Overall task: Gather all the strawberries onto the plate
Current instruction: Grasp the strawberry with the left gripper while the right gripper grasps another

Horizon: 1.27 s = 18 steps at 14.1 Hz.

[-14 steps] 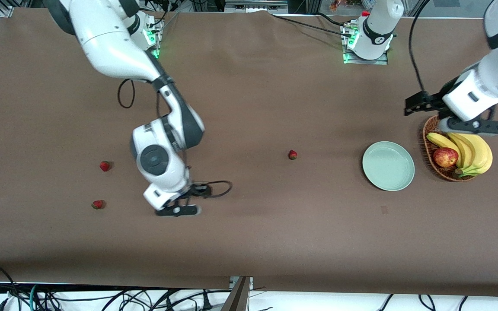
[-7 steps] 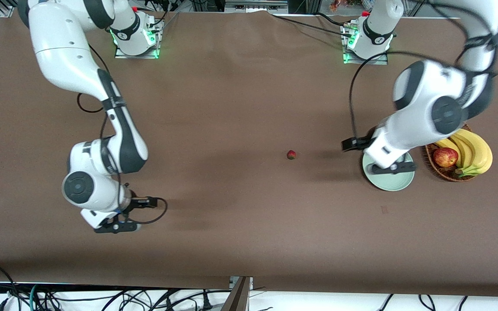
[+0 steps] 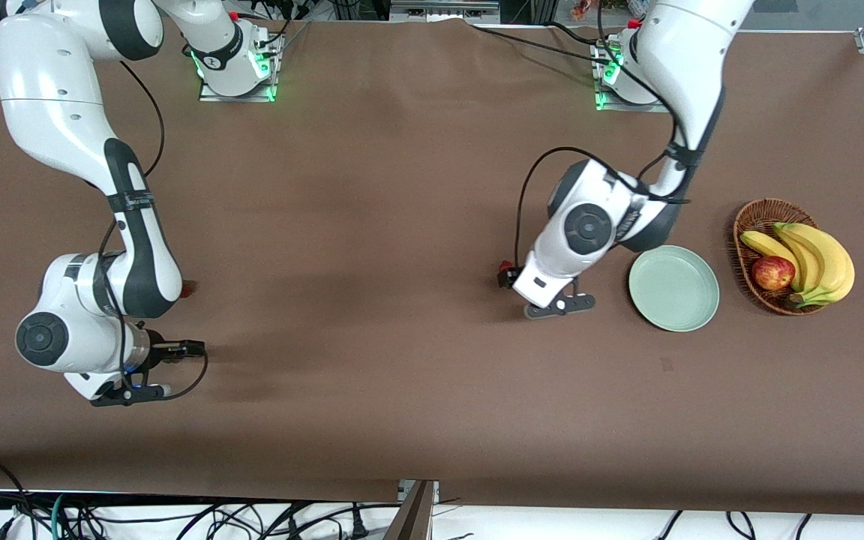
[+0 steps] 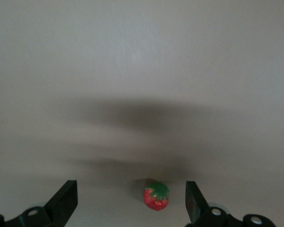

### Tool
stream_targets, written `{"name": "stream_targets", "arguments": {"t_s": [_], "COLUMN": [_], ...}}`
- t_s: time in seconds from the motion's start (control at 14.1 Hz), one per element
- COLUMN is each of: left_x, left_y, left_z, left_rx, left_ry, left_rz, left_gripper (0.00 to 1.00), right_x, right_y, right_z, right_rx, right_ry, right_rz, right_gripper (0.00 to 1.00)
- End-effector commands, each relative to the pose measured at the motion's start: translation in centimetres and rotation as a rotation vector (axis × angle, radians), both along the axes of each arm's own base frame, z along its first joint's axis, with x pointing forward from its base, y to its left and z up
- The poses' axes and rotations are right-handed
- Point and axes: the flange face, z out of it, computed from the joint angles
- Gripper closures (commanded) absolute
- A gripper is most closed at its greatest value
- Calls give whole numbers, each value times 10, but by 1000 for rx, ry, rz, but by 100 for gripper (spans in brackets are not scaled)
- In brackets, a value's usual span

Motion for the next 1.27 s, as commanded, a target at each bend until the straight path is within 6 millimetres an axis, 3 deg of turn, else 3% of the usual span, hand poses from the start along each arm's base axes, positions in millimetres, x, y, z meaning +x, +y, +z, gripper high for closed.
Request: {"name": "stream_targets", "arguments": {"t_s": [0.0, 0.49, 0.57, 0.64, 0.78, 0.92, 0.99, 1.13, 1.2], "left_x": [-20, -40, -41, -42, -42, -40, -40, -30, -20], "left_y": [-32, -44, -46, -48, -48, -45, -43, -30, -11], "left_z": [-17, -57, -56, -55, -52, -49, -47, -26, -8], "left_rx": [103, 129, 128, 128, 128, 131, 136, 154, 162], "left_ry": [-70, -48, -49, -50, -50, -46, -42, -28, -12], "left_rz": [22, -6, -11, -12, -18, -23, -22, -46, -76], "left_gripper": [0, 3, 23, 49, 76, 90, 91, 94, 94], "right_x": [-7, -6, -5, -5, -6, -6, -6, -6, -6], "right_y": [-5, -28, -30, -31, -31, -30, -30, -30, -30], "right_z": [-11, -31, -34, -36, -39, -39, -39, -40, -38], "right_rx": [-14, -15, -14, -14, -13, -12, -12, -12, -12], "right_ry": [20, -4, -8, -10, -13, -13, -12, -10, -11], "right_rz": [33, 42, 51, 49, 49, 52, 52, 53, 62], "right_gripper": [0, 0, 0, 0, 3, 36, 52, 75, 83]}}
